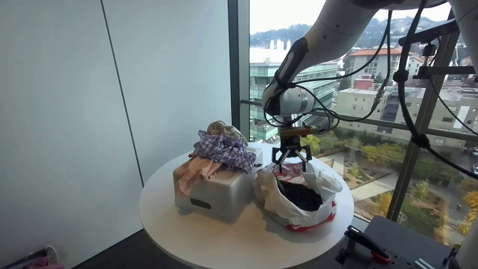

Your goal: Remove the clothing and towel from the plastic bag and put them on top of the white storage container.

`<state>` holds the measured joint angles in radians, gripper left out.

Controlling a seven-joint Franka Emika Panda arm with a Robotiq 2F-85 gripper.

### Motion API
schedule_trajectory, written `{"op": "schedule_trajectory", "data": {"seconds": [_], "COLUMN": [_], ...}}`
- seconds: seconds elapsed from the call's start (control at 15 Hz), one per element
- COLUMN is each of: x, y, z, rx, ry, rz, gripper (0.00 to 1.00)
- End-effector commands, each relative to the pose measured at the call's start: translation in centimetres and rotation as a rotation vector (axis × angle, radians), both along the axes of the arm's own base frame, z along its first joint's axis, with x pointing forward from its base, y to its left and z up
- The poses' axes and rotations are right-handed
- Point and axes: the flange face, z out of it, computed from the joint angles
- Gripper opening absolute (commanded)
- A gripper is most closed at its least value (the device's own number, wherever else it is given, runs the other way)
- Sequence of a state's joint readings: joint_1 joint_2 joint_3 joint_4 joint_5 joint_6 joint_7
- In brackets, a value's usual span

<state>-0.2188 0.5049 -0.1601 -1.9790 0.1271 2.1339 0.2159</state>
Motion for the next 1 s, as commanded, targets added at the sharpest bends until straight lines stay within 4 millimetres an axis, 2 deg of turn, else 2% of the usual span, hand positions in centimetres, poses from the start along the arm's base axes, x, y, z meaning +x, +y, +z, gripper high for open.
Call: {"op": "schedule_trajectory", "data": {"seconds": [0.0,0.47,0.73,0.8,0.87,0.93], "x": [0.2,0.5,0.6,0.8,0.9,1.1], "y": [-1.0,-2.8,-4.1,-4.3,-4.5,-4.6], "z": [-3.0,-10.2,-12.4,-12.4,-12.3,-11.9], "rx": [0.023,0.043,0.032,0.025,0.027,0.021], "ry": [-0.004,-0.053,-0.048,-0.047,-0.051,-0.057], "rz": [-0.079,-0.225,-0.261,-0.265,-0.262,-0.263], "gripper": [1.00,1.00,1.00,0.75,0.74,0.68]}}
